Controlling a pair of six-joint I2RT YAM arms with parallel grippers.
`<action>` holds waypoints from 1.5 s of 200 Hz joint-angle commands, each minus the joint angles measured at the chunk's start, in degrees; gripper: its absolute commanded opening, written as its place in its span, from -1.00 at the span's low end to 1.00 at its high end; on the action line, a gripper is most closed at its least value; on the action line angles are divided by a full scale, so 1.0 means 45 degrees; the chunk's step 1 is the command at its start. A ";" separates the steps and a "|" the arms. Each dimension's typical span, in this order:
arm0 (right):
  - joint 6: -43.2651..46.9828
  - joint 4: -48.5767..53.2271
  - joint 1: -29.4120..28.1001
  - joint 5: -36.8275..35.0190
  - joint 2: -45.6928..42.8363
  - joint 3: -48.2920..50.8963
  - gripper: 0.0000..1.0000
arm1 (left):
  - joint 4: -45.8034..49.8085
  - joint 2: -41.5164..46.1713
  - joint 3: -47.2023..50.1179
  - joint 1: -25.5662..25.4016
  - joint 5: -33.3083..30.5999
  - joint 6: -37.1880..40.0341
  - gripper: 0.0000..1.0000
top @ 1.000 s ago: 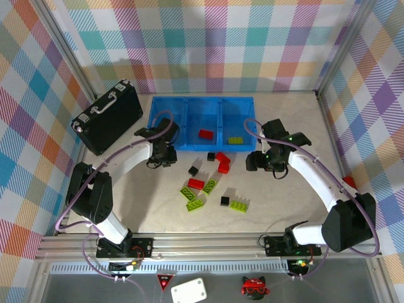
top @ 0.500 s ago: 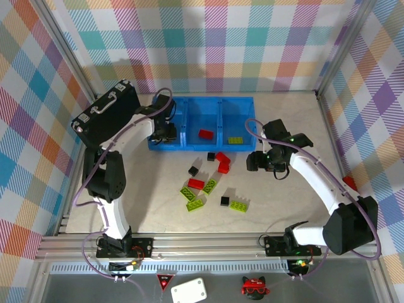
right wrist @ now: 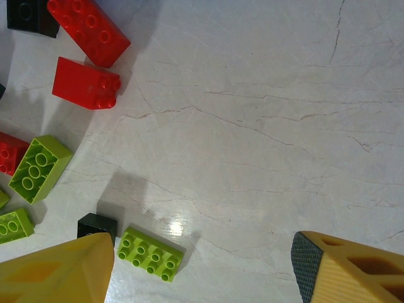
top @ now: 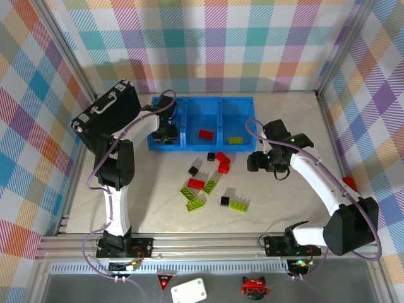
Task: Sort the legos into containers by color
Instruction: Place the lego in the container.
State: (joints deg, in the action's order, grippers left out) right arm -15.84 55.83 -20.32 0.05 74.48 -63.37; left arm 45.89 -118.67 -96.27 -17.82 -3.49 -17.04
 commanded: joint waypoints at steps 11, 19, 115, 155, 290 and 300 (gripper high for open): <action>-0.0115 0.0385 -0.0075 -0.0012 -0.0124 -0.0346 0.51 | 0.0164 0.0403 0.0377 0.0074 0.0399 0.0036 -0.37; -0.0116 0.0404 -0.0075 0.0007 -0.0091 -0.0377 0.51 | 0.0183 0.0432 0.0312 0.0074 0.0483 0.0040 -0.37; -0.0066 0.0444 -0.0068 0.0035 0.0088 -0.0565 0.51 | 0.0584 0.0627 0.0469 -0.0028 0.1339 -0.0230 -0.37; 0.0018 0.0462 -0.0065 -0.0012 0.0163 -0.0623 0.52 | 0.0517 0.0387 -0.0222 0.0034 0.0481 -0.0049 -0.34; -0.0131 0.0581 -0.0072 -0.0022 0.0012 -0.0448 0.52 | 0.0759 -0.2234 -0.3606 0.0641 -0.0362 0.0683 -0.02; -0.0165 0.0581 -0.0075 -0.0002 0.0032 -0.0477 0.51 | 0.0772 -0.2066 -0.3604 0.0642 -0.0276 0.0667 0.00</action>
State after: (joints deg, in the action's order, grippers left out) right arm -15.84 57.10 -20.32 0.03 74.89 -64.36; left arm 48.10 -129.29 -110.28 -15.42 -4.89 -14.79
